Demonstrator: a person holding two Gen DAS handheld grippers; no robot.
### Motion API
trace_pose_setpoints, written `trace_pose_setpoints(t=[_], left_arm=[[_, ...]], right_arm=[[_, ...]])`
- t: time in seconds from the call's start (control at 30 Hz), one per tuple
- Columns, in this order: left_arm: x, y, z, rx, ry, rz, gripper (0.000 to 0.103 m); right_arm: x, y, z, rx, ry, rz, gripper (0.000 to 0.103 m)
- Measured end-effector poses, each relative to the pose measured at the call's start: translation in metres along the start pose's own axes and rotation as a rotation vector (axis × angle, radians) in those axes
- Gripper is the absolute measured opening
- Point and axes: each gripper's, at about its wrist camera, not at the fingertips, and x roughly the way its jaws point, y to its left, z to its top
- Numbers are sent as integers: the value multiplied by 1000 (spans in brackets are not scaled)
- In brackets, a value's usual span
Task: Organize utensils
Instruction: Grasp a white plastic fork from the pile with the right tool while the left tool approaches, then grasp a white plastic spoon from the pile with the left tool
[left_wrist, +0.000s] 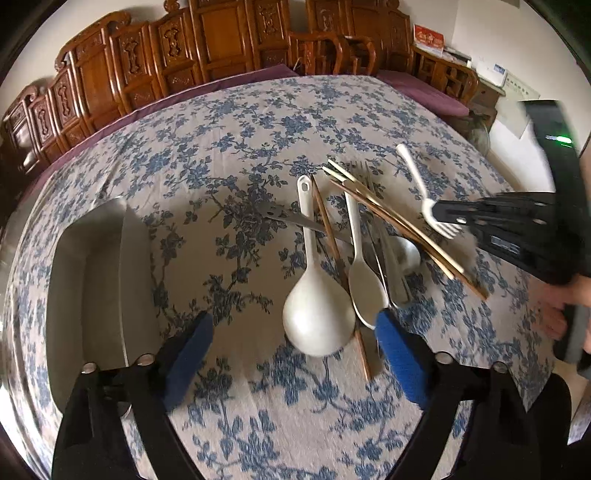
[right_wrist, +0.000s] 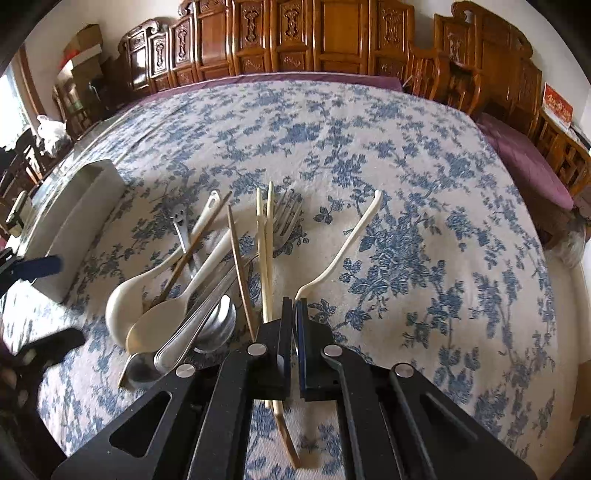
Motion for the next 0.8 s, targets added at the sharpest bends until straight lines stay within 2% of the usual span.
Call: trace_pose_setpoints(t=[0.13,0.27,0.33,0.6,0.73,0.8], left_arm=[[18,-4,16,19,33,-1,68],[40,-1,30,-14,80,-31,51],[47,1,35,-20,93,-18,45],[71,-4,41,18,151,42,36],[74,2,42,-5,143,28,34],[75,6,43,-20,143,9,18]], right_arm=[[-17,4,-4,-27,-24,9,3],[-26,9,-10,-46,-28,20,3],[-28,10,-13,-53,-29,20,3],[-31,17,-20,-73,-32,35,3],[-32,22,-21,-86,-34,40,3],[-33,25,-21,-95,-35,39,3]])
